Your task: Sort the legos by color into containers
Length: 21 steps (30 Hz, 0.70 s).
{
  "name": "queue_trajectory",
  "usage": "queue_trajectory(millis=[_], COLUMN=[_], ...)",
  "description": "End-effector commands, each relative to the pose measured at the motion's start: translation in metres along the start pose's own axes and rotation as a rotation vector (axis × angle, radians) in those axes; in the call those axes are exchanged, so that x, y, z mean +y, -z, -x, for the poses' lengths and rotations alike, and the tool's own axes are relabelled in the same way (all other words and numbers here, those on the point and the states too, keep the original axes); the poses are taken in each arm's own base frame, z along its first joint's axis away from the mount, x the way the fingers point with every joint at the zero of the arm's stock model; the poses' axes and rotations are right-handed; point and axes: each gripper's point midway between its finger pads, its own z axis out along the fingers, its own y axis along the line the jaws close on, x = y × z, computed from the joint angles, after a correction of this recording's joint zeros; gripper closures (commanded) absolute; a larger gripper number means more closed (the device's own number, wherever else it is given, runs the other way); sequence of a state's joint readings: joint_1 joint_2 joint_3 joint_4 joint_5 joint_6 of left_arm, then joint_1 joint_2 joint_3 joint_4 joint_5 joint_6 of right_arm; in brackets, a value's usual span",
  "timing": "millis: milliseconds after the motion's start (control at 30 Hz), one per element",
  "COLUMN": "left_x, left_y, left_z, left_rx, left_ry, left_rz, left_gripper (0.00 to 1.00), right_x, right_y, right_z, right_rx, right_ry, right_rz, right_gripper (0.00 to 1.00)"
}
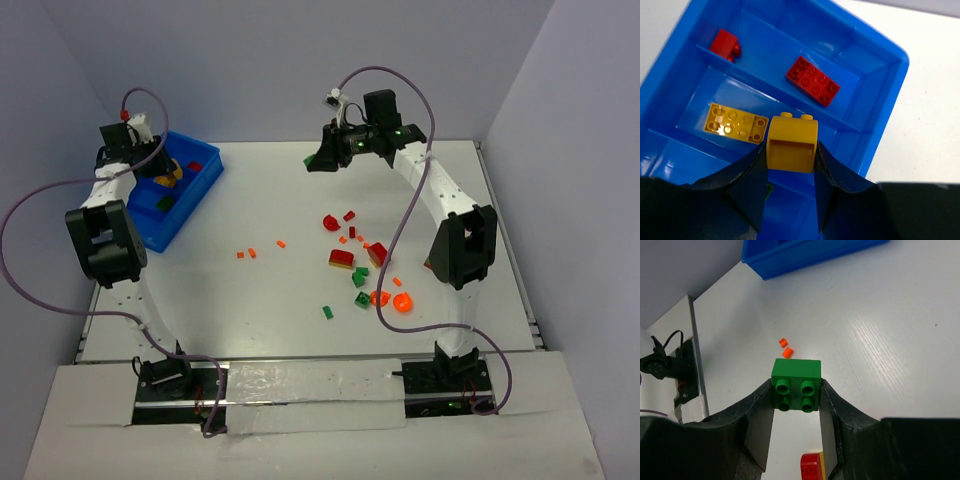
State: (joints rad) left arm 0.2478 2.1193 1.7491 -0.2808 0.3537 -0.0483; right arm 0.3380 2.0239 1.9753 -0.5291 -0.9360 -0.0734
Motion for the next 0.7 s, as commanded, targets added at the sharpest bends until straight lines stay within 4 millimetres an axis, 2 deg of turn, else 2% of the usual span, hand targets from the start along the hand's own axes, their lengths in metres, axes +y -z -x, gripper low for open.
queue_trajectory(millis=[0,67,167,233,333,467,567,633,667], left_x=[-0.01,-0.011,-0.013,-0.015,-0.019,-0.027,-0.054,-0.09,-0.104], left_y=[0.005,0.003,0.0,-0.002,-0.001,0.012,0.039,0.066,0.072], left_z=[0.009,0.001,-0.007,-0.009,-0.005,0.017,0.042,0.054,0.052], left_rx=[-0.033,-0.013,0.008,0.016,0.012,-0.013,-0.075,-0.116,-0.113], left_ry=[-0.014,-0.015,-0.004,0.002,0.0,-0.031,-0.12,-0.142,-0.145], left_rz=[-0.007,-0.013,-0.021,-0.03,-0.05,-0.083,-0.185,-0.344,-0.413], left_gripper=[0.99,0.96,0.81,0.63,0.44,0.33,0.22,0.21,0.21], right_x=[0.021,0.021,0.023,0.023,0.026,0.032,0.037,0.039,0.039], right_y=[0.013,0.012,0.011,0.01,0.007,0.003,-0.001,-0.006,-0.007], right_z=[0.019,0.018,0.018,0.017,0.016,0.014,0.014,0.013,0.013], right_rx=[-0.031,-0.028,-0.026,-0.023,-0.016,-0.007,-0.001,0.005,0.006], right_ry=[0.074,0.076,0.084,0.089,0.102,0.129,0.159,0.182,0.187], right_rz=[-0.005,-0.005,-0.003,-0.003,0.002,0.01,0.015,0.017,0.011], right_gripper=[1.0,1.0,1.0,1.0,1.0,1.0,1.0,1.0,1.0])
